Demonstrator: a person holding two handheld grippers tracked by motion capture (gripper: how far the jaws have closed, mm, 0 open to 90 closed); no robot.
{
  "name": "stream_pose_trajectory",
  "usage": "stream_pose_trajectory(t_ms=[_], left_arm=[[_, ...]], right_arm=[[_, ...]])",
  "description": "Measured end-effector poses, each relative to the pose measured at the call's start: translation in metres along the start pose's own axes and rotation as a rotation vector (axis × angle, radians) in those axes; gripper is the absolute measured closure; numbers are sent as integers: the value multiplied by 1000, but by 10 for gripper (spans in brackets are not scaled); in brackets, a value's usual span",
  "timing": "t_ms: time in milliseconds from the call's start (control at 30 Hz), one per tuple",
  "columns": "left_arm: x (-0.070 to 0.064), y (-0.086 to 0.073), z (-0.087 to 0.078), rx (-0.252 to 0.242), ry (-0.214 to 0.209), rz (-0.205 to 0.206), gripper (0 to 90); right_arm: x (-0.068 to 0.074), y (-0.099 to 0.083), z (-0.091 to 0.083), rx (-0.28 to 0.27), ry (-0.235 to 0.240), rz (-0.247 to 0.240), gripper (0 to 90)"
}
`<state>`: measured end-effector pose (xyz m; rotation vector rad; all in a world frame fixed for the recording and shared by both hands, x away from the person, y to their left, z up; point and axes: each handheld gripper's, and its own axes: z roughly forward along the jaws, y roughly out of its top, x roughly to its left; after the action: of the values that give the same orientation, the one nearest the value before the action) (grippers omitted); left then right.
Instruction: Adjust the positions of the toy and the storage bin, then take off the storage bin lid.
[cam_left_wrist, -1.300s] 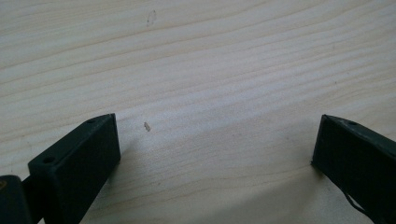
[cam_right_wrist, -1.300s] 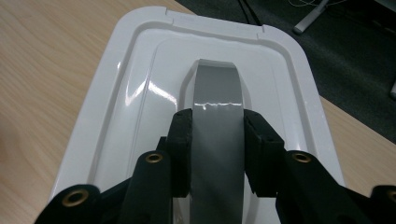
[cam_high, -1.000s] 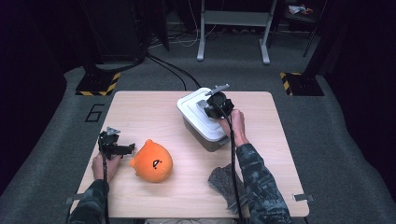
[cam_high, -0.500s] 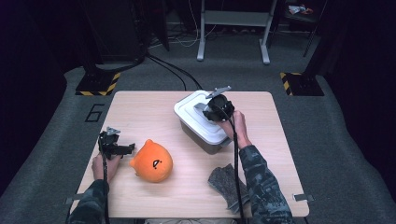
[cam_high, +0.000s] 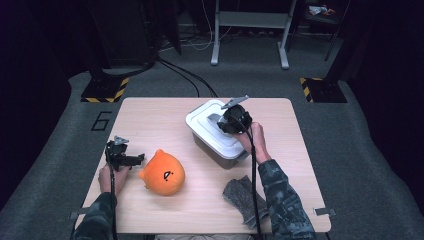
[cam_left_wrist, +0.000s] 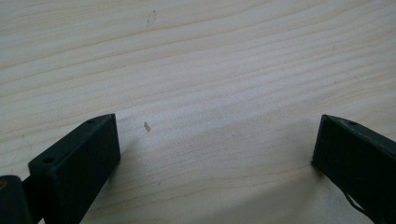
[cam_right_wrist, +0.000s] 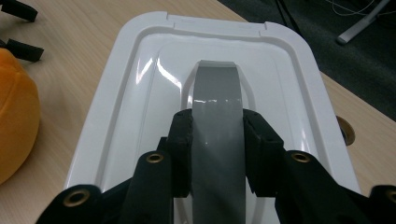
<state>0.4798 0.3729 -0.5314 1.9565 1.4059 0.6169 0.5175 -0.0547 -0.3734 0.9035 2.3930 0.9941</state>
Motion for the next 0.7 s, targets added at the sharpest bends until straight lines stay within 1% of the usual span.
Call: stream_pose_trajectory(t_ms=[33, 233, 400, 467, 567, 600, 633, 667, 700], left_arm=[[0, 0, 0, 1, 0, 1, 2], [0, 0, 0, 0, 1, 1, 2], [0, 0, 0, 1, 1, 0, 2], [0, 0, 0, 1, 1, 0, 2], [0, 0, 0, 1, 1, 0, 2], [0, 0, 0, 1, 1, 1, 2], [0, 0, 0, 1, 1, 0, 2], [0, 0, 0, 1, 1, 0, 2], [0, 0, 0, 1, 0, 0, 2]], right_arm=[[2, -1, -2, 1, -4, 2, 667], [6, -3, -4, 7, -7, 12, 667], [6, -3, -3, -10, -23, -13, 666], [8, -2, -4, -5, -32, -12, 666], [6, -2, -7, -14, -35, -32, 666], [8, -1, -8, -24, -37, -7, 666], [8, -1, -9, -19, -36, -3, 666], [7, 0, -10, -26, -41, -19, 666], [8, 1, -12, -31, -45, -12, 666]])
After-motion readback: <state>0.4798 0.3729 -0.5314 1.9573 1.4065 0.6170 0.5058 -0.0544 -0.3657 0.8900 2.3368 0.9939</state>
